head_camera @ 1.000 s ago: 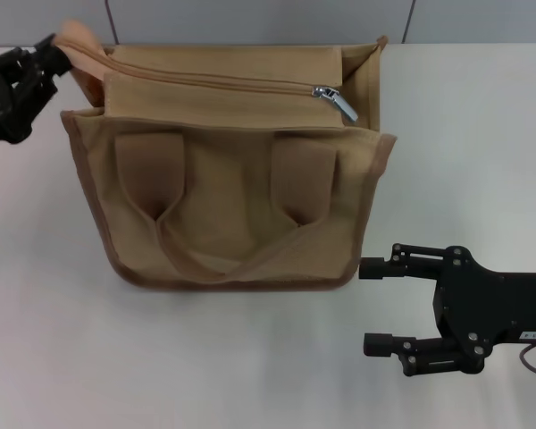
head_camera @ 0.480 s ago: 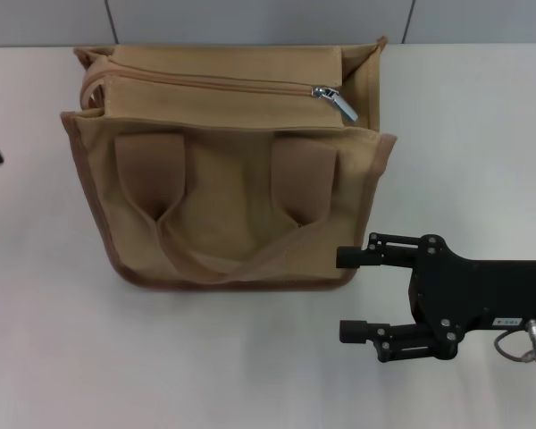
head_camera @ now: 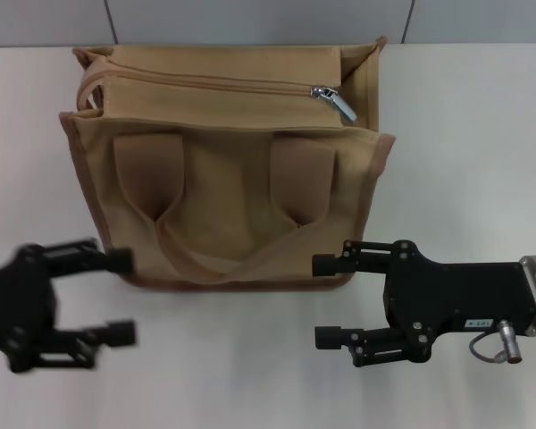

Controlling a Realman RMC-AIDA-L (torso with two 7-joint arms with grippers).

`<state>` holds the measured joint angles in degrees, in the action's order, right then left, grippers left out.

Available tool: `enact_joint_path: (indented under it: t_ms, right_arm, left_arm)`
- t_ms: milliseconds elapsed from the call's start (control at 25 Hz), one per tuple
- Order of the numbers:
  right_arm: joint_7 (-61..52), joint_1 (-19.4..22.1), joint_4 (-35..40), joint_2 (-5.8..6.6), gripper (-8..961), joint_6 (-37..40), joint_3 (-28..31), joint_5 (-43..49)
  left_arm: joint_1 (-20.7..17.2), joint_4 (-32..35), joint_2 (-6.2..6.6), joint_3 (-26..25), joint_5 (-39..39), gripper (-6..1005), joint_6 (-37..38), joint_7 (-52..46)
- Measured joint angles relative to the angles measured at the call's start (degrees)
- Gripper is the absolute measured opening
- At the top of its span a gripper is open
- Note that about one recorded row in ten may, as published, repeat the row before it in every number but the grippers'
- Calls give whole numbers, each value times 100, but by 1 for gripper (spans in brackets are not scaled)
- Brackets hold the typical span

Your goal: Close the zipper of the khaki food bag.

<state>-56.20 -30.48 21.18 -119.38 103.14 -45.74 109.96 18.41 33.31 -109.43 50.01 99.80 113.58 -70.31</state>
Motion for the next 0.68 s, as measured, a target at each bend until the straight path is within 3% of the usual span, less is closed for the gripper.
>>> enact_joint_path:
  t_ms: [160,680]
  right_arm:
    - [80,-27,-169,-6,776,-153,-144,6]
    - [171,-36,-281,-6,776,-217,-156,5]
  left_arm:
    - [7,-183,-312,221,202,814,-416,618]
    - [31,-288,-364,230,288,811,-454,696]
